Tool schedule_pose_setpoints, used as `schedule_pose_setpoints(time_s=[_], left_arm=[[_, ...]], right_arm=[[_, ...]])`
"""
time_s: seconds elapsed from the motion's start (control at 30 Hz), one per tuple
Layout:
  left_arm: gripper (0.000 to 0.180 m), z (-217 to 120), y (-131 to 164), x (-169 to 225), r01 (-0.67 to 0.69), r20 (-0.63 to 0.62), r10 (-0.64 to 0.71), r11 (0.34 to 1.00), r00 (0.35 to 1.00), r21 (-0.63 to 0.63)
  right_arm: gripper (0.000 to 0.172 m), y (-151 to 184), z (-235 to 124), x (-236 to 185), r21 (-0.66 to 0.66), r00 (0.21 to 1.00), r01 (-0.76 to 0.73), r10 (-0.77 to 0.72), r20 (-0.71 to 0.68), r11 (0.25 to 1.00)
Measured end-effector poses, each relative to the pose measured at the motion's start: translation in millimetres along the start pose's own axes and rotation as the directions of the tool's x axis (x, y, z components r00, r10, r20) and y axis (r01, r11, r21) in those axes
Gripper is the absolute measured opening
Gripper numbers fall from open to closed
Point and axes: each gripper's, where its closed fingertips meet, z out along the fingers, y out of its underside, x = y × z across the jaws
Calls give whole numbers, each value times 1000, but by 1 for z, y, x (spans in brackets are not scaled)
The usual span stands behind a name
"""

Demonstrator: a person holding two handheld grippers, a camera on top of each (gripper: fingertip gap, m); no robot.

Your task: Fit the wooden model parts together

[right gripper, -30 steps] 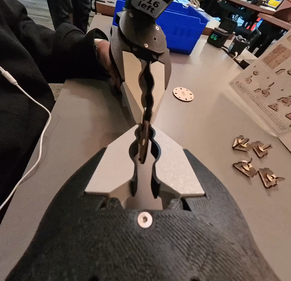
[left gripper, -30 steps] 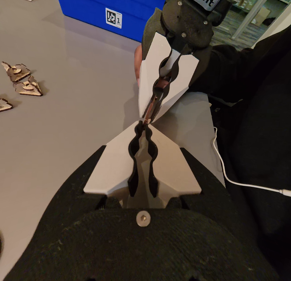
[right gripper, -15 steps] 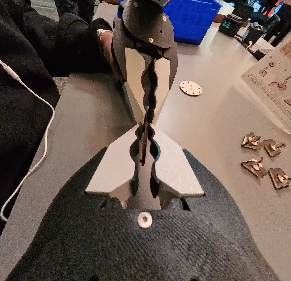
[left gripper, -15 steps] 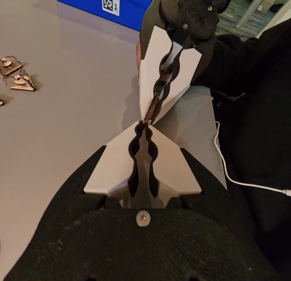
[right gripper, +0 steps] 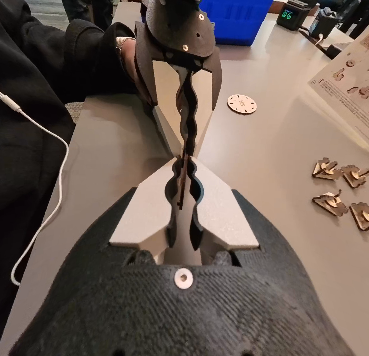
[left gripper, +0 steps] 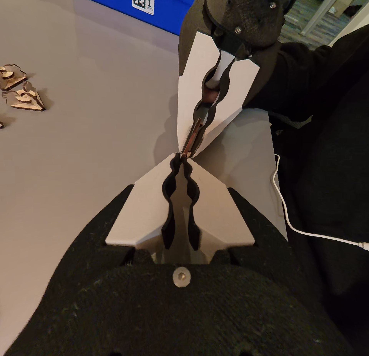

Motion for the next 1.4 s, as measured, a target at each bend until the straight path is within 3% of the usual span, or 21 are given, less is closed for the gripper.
schedule_pose_setpoints(time_s=[0.53, 0.7, 0.77, 0.9, 1.0, 1.2, 1.4], left_arm=[[0, -2, -1, 1, 11, -16, -11, 1000, 1000, 12], [0, 1, 5, 2, 91, -60, -93, 996, 994, -25], [0, 2, 9, 2, 144, -80, -147, 989, 986, -45], [0, 4, 17, -1, 286, -122, -296, 954, 947, -93], [6, 6, 22, -12, 372, -76, -381, 922, 922, -105], [15, 3, 20, -22, 396, -32, -399, 916, 916, -65], [25, -8, 14, -46, 405, 93, -407, 914, 909, 37]], right_arm=[[5, -3, 0, 0, 22, 996, -70, 69, 56, 997], [44, -10, -6, 14, 82, 980, -193, 188, 67, 978], [48, -16, -15, 22, 152, 978, -211, 208, 32, 966], [45, -19, -30, 45, 241, 962, -236, 262, -83, 941], [39, -14, -35, 62, 251, 936, -268, 314, -163, 930], [0, -14, -48, 82, 312, 894, -238, 333, -300, 920], [0, -12, -46, 80, 237, 903, -110, 197, -381, 965]])
